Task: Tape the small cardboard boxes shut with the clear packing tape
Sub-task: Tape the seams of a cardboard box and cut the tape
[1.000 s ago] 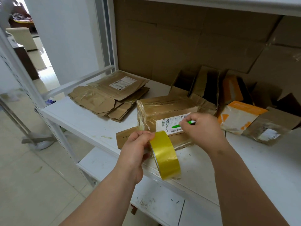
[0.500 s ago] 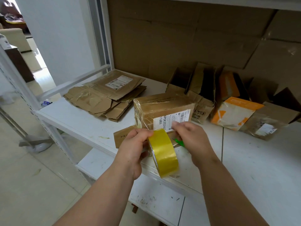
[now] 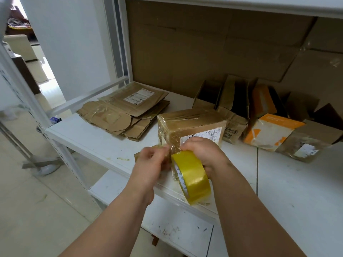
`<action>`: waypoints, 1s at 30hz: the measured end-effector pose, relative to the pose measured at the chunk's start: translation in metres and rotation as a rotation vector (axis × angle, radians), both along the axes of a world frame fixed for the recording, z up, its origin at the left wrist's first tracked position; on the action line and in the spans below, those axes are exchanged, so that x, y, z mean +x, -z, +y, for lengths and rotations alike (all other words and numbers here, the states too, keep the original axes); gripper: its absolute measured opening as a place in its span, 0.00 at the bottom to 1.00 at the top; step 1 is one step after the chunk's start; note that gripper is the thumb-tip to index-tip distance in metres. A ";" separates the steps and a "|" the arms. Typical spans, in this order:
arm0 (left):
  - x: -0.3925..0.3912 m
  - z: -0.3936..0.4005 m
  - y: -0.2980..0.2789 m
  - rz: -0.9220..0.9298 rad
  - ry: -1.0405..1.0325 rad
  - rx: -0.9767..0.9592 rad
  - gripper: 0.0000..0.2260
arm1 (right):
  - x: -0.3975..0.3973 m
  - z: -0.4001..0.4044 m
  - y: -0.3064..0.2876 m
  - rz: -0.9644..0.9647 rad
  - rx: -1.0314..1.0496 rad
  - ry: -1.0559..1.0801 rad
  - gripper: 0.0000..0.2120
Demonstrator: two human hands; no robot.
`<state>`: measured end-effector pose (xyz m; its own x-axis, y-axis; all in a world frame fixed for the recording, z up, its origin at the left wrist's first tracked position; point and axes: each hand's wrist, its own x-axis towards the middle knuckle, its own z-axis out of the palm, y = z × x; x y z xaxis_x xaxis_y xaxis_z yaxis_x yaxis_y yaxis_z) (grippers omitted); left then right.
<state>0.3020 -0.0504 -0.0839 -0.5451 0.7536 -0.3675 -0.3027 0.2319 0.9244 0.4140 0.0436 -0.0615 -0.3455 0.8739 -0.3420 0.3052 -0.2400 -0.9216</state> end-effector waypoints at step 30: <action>-0.063 0.046 0.006 1.153 0.548 0.249 0.29 | 0.026 -0.015 0.002 0.114 -0.036 0.186 0.01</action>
